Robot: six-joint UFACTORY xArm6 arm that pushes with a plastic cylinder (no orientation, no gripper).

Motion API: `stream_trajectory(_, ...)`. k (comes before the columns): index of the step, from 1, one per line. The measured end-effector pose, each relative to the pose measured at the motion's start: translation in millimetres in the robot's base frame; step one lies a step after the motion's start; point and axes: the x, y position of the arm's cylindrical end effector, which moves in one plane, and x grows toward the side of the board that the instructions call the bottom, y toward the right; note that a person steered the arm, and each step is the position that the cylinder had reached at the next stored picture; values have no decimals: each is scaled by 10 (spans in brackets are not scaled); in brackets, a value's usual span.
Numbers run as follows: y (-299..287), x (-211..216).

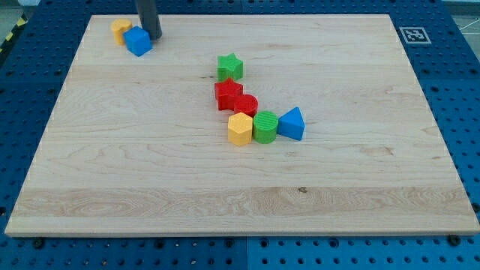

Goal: Push green star along with red star left and down a bit

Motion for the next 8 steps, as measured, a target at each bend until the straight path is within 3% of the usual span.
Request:
stream_trajectory(1, -28, 0)
stream_trajectory(3, 592, 58)
stream_trajectory(6, 93, 948)
stream_trajectory(7, 395, 944)
stream_trajectory(8, 1172, 754)
